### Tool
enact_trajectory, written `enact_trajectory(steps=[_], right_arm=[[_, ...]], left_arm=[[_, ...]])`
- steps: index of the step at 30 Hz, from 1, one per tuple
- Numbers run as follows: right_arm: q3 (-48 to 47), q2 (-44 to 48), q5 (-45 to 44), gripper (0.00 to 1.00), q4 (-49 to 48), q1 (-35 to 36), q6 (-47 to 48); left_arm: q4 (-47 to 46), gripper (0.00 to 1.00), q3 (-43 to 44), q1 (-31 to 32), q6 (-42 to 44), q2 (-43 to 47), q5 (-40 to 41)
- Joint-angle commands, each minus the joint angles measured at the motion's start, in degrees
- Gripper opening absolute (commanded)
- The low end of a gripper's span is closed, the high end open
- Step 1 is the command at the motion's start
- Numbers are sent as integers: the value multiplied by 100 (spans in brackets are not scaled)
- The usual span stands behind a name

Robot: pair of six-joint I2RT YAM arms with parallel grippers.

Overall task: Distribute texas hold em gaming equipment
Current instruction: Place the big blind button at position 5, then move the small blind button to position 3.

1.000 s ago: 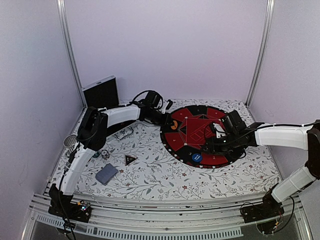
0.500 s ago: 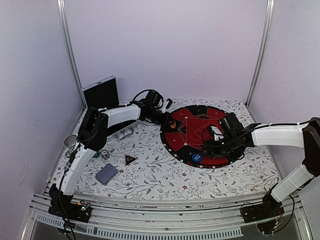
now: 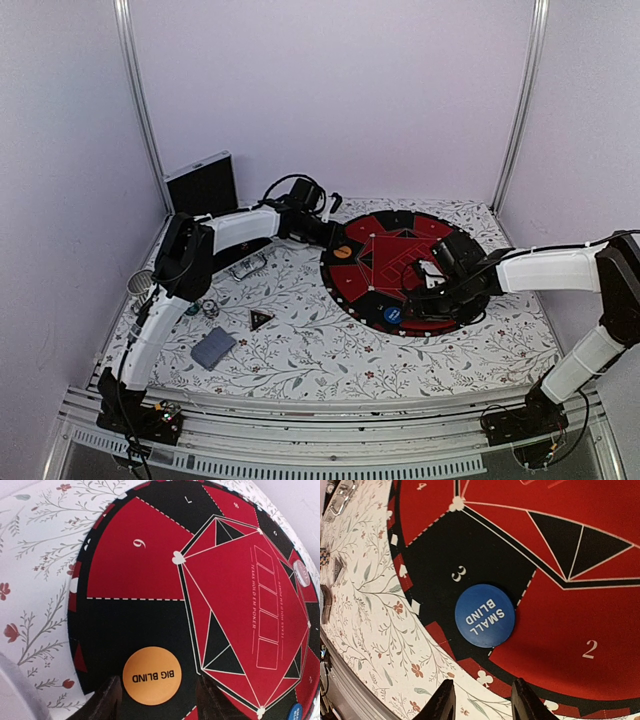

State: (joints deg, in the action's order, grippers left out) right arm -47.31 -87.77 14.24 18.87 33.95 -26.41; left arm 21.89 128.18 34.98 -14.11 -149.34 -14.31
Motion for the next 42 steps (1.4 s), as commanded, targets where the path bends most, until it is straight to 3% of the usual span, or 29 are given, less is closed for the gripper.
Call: enact_trajectory(steps=[1, 7, 9, 18, 24, 31, 35, 42], right_arm=[[-191, -323, -352, 36, 307, 150, -52], [-476, -735, -507, 8, 369, 197, -19], [-596, -918, -572, 4, 407, 191, 8], [-1045, -1583, -829, 3, 554, 197, 124], [-1504, -1886, -840, 2, 668, 307, 318], [-1483, -1484, -1045, 3, 881, 348, 319], [-1494, -920, -1282, 11, 1013, 349, 392], [-1502, 193, -1775, 52, 1029, 354, 605]], left_arm=[[45, 54, -75, 8, 208, 568, 161], [-317, 55, -558, 24, 211, 1175, -175], [-480, 55, -869, 47, 251, 1596, -244], [-1119, 57, -3089, 61, 373, 3542, -201], [-1167, 57, -4022, 61, 376, 4536, -206], [-1022, 57, -5322, 92, 196, 5808, 141], [-474, 58, -5948, 263, 176, 6414, 657], [1075, 67, -6430, 403, -151, 7243, 1337]])
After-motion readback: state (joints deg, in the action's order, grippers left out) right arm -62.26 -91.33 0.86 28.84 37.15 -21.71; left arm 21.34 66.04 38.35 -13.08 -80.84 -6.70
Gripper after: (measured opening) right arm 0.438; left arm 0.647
